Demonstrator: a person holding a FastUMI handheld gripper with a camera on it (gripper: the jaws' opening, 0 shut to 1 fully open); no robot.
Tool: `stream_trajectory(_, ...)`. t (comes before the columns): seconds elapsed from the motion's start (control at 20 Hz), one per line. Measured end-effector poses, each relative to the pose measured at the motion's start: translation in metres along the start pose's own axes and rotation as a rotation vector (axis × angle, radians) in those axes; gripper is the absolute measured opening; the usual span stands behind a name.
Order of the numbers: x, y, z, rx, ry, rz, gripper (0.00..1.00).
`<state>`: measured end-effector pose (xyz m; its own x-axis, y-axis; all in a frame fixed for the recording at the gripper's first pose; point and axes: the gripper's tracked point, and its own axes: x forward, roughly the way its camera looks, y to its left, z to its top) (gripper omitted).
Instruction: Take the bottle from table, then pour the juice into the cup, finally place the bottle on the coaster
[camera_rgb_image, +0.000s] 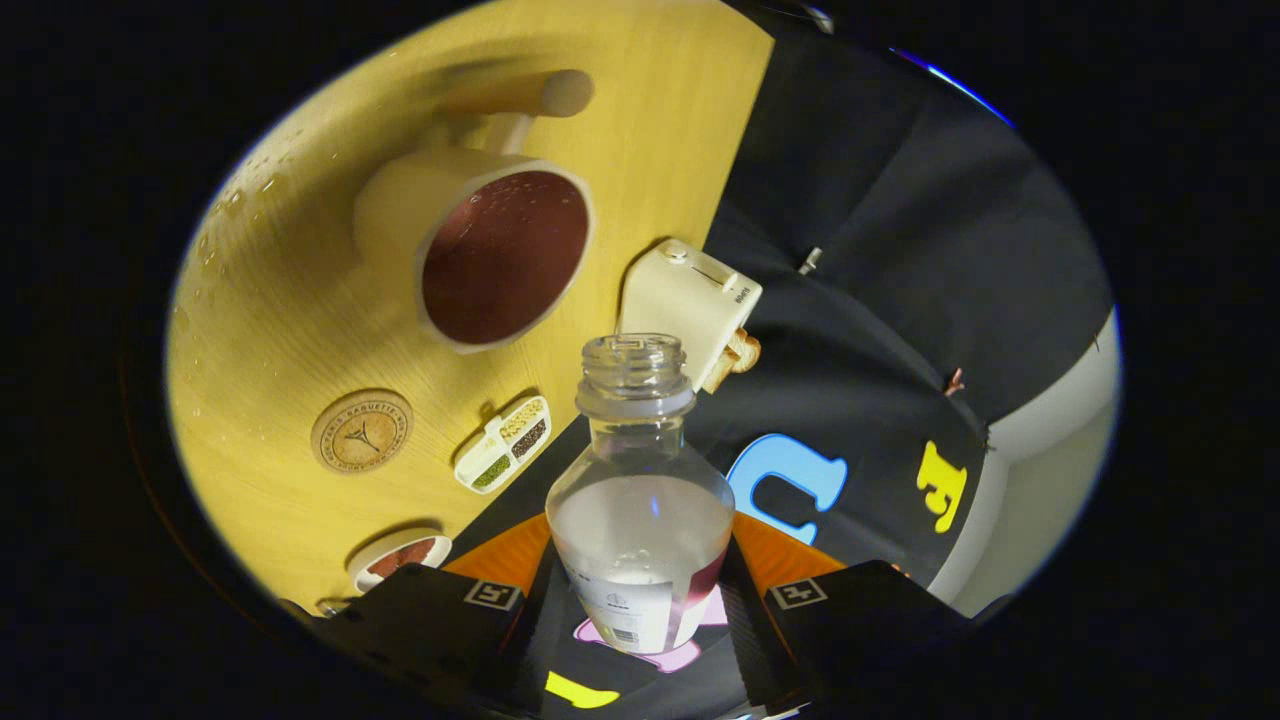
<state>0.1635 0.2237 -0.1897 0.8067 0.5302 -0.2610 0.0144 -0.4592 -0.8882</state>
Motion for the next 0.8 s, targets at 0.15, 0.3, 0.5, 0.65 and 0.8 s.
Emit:
stream_trajectory(0.15, -0.011, -0.012, -0.014, 0.183, 0.047, -0.028, 0.75)
stream_trajectory(0.3, -0.024, -0.019, -0.033, 0.425, 0.118, -0.034, 0.75)
stream_trajectory(0.5, -0.032, -0.011, -0.054, 0.791, 0.210, -0.001, 0.75)
stream_trajectory(0.65, -0.036, -0.006, -0.068, 0.993, 0.247, 0.026, 0.75)
stream_trajectory(0.8, -0.035, -0.011, -0.081, 1.155, 0.244, 0.001, 0.75)
